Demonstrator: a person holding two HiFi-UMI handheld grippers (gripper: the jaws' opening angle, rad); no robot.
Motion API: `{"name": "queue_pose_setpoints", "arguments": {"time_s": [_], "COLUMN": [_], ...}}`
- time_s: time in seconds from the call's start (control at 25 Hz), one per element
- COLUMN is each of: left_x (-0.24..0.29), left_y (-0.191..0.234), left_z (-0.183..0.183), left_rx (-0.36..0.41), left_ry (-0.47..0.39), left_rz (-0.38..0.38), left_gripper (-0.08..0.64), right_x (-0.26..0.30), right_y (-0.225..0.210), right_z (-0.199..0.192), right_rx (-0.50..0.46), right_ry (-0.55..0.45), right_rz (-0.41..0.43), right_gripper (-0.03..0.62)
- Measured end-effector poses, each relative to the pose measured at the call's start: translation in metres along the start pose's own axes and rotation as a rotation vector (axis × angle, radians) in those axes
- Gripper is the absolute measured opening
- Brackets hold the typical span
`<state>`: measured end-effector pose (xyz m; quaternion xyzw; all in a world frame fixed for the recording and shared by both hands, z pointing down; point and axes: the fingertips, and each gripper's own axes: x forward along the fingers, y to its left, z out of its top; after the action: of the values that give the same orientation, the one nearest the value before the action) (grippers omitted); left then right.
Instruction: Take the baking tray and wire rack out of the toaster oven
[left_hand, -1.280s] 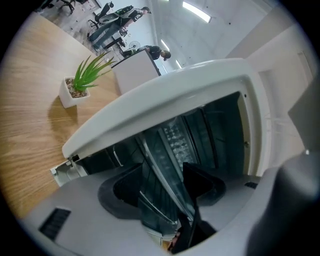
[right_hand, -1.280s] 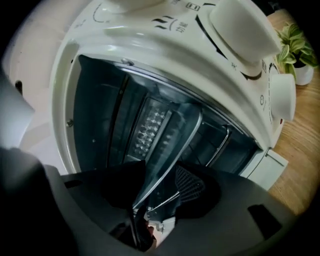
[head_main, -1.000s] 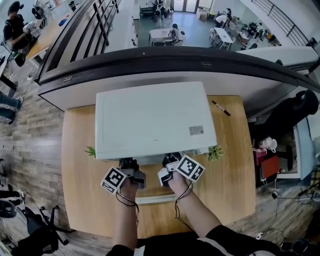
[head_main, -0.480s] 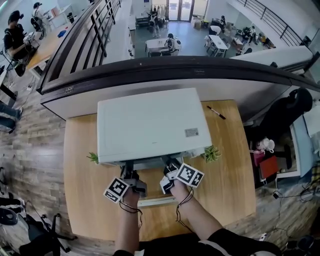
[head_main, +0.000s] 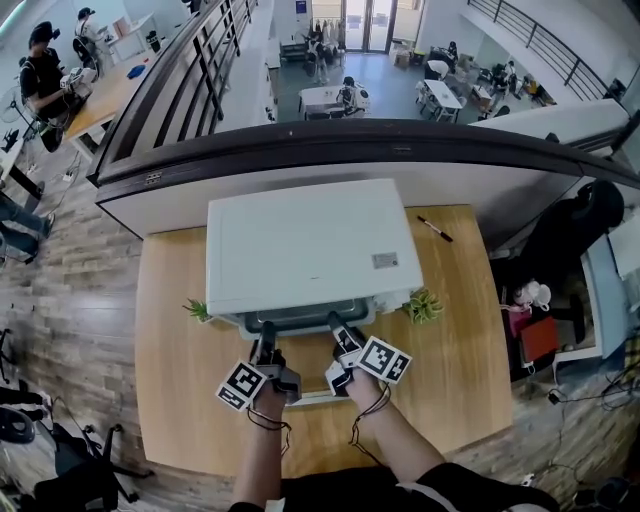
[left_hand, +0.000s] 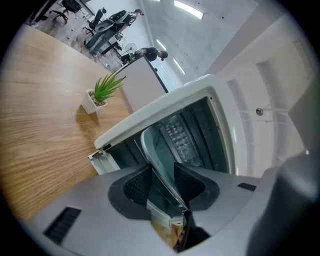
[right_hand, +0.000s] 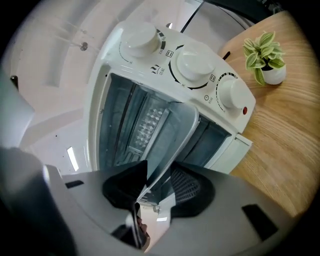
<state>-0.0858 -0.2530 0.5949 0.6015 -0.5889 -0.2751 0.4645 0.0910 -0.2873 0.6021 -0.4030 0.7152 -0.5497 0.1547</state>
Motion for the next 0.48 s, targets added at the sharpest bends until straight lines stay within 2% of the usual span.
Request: {"name": "queue_pose_setpoints", "arguments": {"time_s": [0.48], "left_x": [-0.031], "left_y": [0.003], "left_z": [-0.013], "left_rx": [0.011], "left_ry": [0.031], "left_rz": [-0.001], "left_gripper": [0.147], "right_x": [-0.027], "right_y": [0.000], "right_z": [-0.019], "right_rx": [0.009], "right_ry": [-0.008], "right_rz": [-0.004], "right_gripper": [0.149]}}
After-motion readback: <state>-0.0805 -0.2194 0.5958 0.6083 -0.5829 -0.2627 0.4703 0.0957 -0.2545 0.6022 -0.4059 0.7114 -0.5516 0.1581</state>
